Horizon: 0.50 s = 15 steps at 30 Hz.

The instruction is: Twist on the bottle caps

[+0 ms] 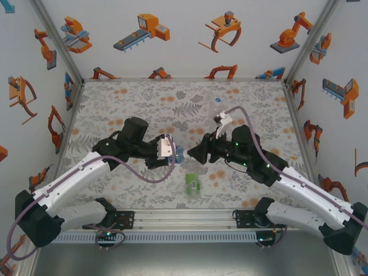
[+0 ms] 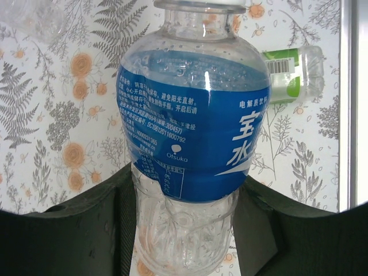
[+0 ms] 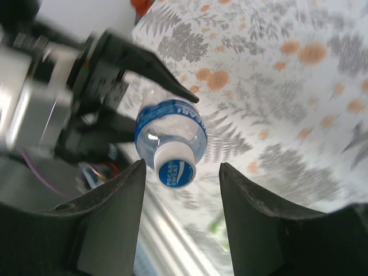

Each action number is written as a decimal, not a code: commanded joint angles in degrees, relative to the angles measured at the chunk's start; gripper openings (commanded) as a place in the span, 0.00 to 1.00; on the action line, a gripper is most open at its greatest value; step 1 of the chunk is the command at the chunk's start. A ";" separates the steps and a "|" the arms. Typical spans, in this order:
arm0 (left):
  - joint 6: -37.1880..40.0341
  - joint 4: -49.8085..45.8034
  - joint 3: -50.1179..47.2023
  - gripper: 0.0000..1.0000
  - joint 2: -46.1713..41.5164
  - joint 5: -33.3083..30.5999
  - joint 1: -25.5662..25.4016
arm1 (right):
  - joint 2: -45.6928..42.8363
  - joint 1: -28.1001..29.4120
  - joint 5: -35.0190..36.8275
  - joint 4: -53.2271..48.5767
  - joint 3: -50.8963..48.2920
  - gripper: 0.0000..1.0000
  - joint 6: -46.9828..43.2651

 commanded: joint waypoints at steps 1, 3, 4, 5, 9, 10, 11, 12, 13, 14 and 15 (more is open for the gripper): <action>1.24 -0.70 2.05 0.00 -0.41 5.13 -0.16 | -2.02 -0.04 -12.58 -1.83 2.84 0.52 -31.87; 1.44 -1.05 2.08 0.00 -0.39 6.10 -0.16 | -1.61 -0.05 -16.14 -4.50 4.07 0.52 -40.10; 1.64 -1.19 2.23 0.00 -0.37 6.49 -0.18 | -1.24 -0.08 -17.91 -6.25 4.86 0.52 -44.22; 1.70 -1.34 2.27 0.00 -0.38 6.66 -0.15 | -0.90 -0.04 -19.29 -7.78 5.52 0.52 -47.56; 2.00 -1.76 2.53 0.00 -0.30 7.47 -0.16 | 0.46 -0.04 -22.36 -10.41 6.46 0.52 -56.31; 2.06 -1.85 2.58 0.00 -0.30 7.66 -0.08 | 0.83 -0.08 -22.16 -9.88 6.25 0.51 -56.65; 2.02 -1.96 2.71 0.00 -0.27 7.61 -0.16 | 0.99 -0.05 -22.18 -9.51 6.27 0.50 -56.84; 2.09 -2.05 2.62 0.00 -0.20 7.72 -0.11 | 1.25 -0.07 -22.47 -9.05 6.23 0.49 -56.88; 2.13 -2.13 2.67 0.00 -0.35 7.79 -0.10 | 1.67 -0.04 -22.76 -8.63 6.11 0.48 -56.97; 2.13 -2.14 2.67 0.00 -0.29 7.85 -0.08 | 1.94 0.01 -22.88 -8.39 6.10 0.47 -56.97; 2.16 -2.14 2.67 0.00 -0.28 7.86 -0.08 | 2.35 0.04 -22.97 -8.11 6.02 0.47 -56.97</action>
